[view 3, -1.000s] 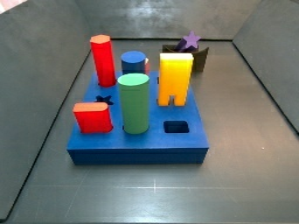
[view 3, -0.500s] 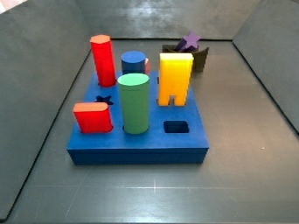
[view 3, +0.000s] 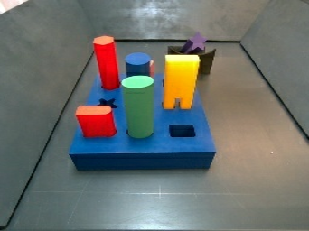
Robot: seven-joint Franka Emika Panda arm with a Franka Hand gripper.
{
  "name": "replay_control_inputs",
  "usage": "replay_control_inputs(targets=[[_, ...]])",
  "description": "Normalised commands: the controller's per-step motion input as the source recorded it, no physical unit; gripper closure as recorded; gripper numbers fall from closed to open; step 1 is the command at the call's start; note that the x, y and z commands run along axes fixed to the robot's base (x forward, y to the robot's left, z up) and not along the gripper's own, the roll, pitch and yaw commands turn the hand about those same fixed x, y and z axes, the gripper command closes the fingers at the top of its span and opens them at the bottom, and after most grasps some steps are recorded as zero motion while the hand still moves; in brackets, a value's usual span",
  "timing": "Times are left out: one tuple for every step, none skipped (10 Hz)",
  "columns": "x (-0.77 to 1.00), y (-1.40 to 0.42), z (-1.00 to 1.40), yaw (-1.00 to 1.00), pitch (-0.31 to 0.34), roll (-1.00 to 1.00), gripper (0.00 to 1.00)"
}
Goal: Pick up the star object. Move up. Place the star object on the fixture. Regrasp the star object. Move to above the board. Insert the star object.
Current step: Regrasp the star object.
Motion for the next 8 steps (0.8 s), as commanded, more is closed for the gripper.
replay_control_inputs(targets=[[0.08, -0.03, 0.0, 0.07, 0.122, 1.0, 0.0], [0.09, -0.04, 0.0, 0.09, 0.151, 1.0, 0.0], [0.09, -0.04, 0.0, 0.11, 0.176, 1.0, 0.0], [0.09, -0.04, 0.0, 0.14, 0.199, 1.0, 0.0], [0.1, -0.04, -0.01, 0.18, 0.218, 0.97, 0.0], [0.1, -0.05, -0.01, 0.21, 0.192, 0.72, 0.0], [0.11, -0.05, -0.01, 0.22, 0.16, 0.53, 0.0], [0.1, -0.04, 0.0, 0.23, 0.118, 0.31, 0.0]])
